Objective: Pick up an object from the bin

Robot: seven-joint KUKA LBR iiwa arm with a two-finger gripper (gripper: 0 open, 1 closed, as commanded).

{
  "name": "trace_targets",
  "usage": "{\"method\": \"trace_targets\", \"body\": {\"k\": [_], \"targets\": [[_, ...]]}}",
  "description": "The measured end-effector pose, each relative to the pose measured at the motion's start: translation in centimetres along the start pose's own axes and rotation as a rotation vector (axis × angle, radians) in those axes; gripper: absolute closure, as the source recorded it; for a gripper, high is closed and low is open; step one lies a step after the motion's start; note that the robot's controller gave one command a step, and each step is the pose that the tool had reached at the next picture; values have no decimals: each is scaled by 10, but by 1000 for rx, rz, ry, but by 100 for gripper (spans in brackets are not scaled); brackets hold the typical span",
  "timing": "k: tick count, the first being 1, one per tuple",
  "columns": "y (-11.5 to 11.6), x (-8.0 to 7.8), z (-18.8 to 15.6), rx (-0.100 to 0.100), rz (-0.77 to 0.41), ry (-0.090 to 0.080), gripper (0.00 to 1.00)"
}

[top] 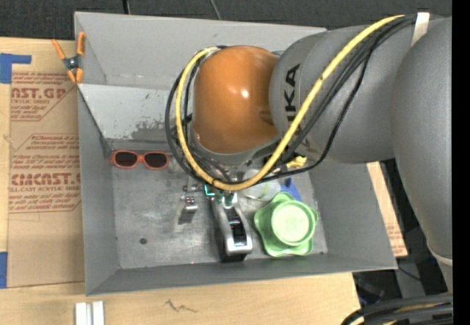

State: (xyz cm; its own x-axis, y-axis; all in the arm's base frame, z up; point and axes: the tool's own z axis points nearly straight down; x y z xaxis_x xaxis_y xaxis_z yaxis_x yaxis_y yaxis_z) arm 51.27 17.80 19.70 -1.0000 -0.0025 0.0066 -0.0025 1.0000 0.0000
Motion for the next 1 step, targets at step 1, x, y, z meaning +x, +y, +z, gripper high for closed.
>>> {"method": "trace_targets", "body": {"k": [1], "targets": [[-1, -2, -4, -1, 2, -7, 0]]}}
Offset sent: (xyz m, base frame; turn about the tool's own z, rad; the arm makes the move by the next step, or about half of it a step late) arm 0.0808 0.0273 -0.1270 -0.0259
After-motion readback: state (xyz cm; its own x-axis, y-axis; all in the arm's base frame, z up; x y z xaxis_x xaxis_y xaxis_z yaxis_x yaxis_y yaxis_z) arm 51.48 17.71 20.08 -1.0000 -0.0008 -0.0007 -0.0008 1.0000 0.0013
